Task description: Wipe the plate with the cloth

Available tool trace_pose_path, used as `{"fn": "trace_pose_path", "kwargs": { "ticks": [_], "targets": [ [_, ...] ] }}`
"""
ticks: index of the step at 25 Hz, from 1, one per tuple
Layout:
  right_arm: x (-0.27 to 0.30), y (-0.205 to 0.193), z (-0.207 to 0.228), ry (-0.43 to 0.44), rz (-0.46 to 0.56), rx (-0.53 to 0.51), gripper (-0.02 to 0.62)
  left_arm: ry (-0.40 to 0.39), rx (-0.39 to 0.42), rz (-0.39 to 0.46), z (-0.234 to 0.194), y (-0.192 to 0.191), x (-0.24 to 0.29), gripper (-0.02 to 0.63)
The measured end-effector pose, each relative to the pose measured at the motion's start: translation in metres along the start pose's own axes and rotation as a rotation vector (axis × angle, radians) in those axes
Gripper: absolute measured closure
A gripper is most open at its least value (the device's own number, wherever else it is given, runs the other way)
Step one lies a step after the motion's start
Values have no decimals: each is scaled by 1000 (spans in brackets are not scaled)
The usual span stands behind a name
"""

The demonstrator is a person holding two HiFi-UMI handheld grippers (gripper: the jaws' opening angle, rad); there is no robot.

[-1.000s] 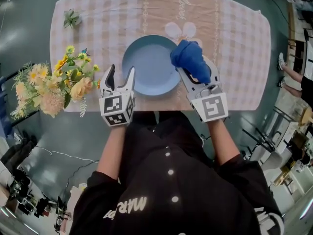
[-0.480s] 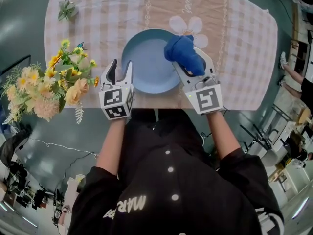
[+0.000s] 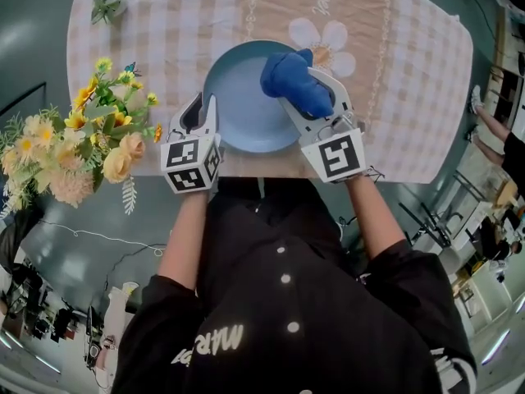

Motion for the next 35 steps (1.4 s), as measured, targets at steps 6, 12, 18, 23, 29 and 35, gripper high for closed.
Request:
{"fn": "trace_pose_path", "kwargs": {
  "ticks": [6,12,18,23,29,35],
  "targets": [
    [19,5,-9,80,-48,-62,397,-3,-27,-34,-5,-1,2,565],
    [37,10,-18,136,-126,-119,399,-10,-69,-50,-6,0,3,572],
    [55,20,-26,149,-141,-181,399,-11,-65,-54,-7,0,3,572],
    [71,27,-34,214,-126,-190,399,-10,-66,-53,-7,0,3,572],
    [84,29,-41,227,-125,-209,399,-11,-71,-52,-6,0,3,572],
    [96,28,-44,230,-133,-222,399,-18,-61,-56,-7,0,4,572]
  ]
}}
Point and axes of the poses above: the fingertips, and each gripper's own axes: x forward along the fingers, z to its right, y out of its top, the point moved 8 cm from there along -x, backward along the fingers, and after that the axes turned 3 degrees about -z, right-handed, at the moved point
